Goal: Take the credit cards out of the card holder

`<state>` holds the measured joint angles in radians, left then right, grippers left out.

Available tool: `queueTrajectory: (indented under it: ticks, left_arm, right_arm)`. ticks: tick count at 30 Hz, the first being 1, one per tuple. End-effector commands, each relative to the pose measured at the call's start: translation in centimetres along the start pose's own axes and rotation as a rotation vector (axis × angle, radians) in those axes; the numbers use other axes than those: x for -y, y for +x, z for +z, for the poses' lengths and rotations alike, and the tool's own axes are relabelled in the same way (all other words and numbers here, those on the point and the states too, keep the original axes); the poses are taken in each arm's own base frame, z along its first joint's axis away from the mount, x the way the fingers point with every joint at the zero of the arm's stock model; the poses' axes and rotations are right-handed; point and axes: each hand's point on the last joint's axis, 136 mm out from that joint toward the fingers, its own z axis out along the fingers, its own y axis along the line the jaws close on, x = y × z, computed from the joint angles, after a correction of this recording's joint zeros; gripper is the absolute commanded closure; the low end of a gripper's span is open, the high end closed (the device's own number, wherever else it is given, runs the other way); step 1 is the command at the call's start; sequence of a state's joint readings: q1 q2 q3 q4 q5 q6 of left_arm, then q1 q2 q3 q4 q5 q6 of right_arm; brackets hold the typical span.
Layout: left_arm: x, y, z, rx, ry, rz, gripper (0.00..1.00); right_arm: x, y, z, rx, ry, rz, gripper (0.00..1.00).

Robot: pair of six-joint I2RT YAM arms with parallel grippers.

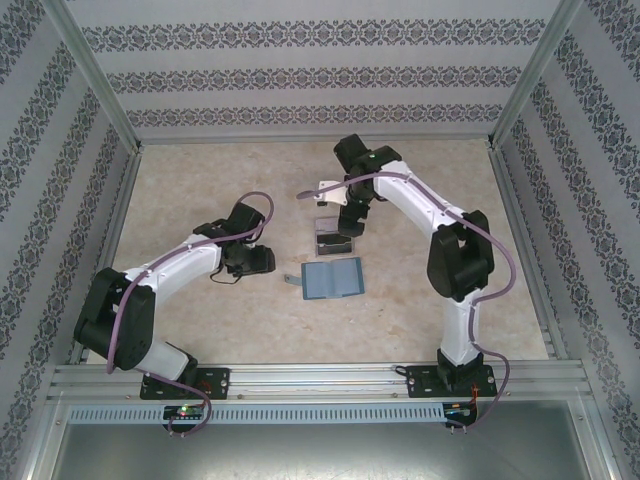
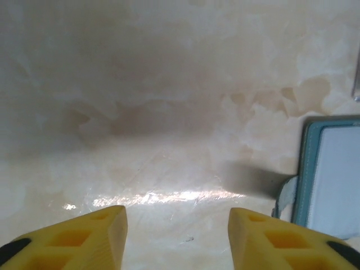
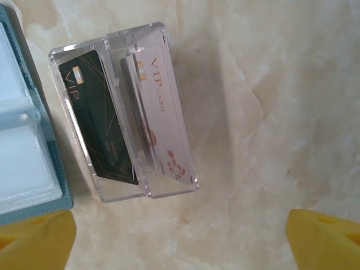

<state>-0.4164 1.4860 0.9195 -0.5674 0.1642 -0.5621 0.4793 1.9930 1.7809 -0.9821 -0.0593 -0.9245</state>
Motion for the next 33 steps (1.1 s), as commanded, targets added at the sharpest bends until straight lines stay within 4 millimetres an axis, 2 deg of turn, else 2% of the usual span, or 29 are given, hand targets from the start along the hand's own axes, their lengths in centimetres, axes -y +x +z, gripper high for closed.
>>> queueTrajectory:
  ticks: [1,5,6,7,11,14,17,21,26,31,33]
  left_arm:
    - [0.1,-2.5,-0.3,0.068,-0.005,0.04,0.34]
    - [-0.1,-3.6,-0.3,0.087,-0.012,0.053,0.16]
    - [-0.2,-3.9,-0.3,0.092,-0.013,0.06,0.06]
    - [-0.2,-4.1,-0.3,0.099,-0.01,0.076,0.0]
    - [-1.7,-5.4,-0.6,0.148,-0.07,0.09,0.0]
    - [-3.7,-6.7,-1.0,0.206,-0.137,0.081,0.0]
    - [-6.1,-7.9,-1.6,0.272,-0.21,0.053,0.0]
    - [-9.1,-9.4,-2.3,0.362,-0.273,0.027,0.0]
    - [-13.2,-10.9,-3.7,0.462,-0.419,-0.02,0.0]
    - [-14.1,-12.3,-4.4,0.59,-0.461,0.134,0.0]
    - [-14.3,-12.6,-4.7,0.671,-0.464,0.179,0.0]
  right_arm:
    - [0.5,0.1,-1.0,0.054,0.064,0.066,0.02]
    - [-0.3,1.1,-1.2,0.074,0.089,0.123,0.02]
    - [-0.3,1.4,-1.3,0.086,0.104,0.146,0.02]
    - [-0.1,1.5,-1.5,0.104,0.124,0.176,0.02]
    - [0.5,2.8,-2.4,0.178,0.192,0.327,0.02]
    - [1.1,4.2,-3.1,0.241,0.25,0.471,0.02]
    - [2.0,6.5,-3.6,0.279,0.344,0.618,0.02]
    - [3.4,10.7,-3.7,0.293,0.498,0.826,0.02]
    - [3.9,15.1,-3.2,0.369,0.621,1.005,0.02]
    - [4.3,19.7,-1.6,0.455,0.697,1.213,0.02]
    - [4.5,20.6,-1.4,0.491,0.731,1.242,0.02]
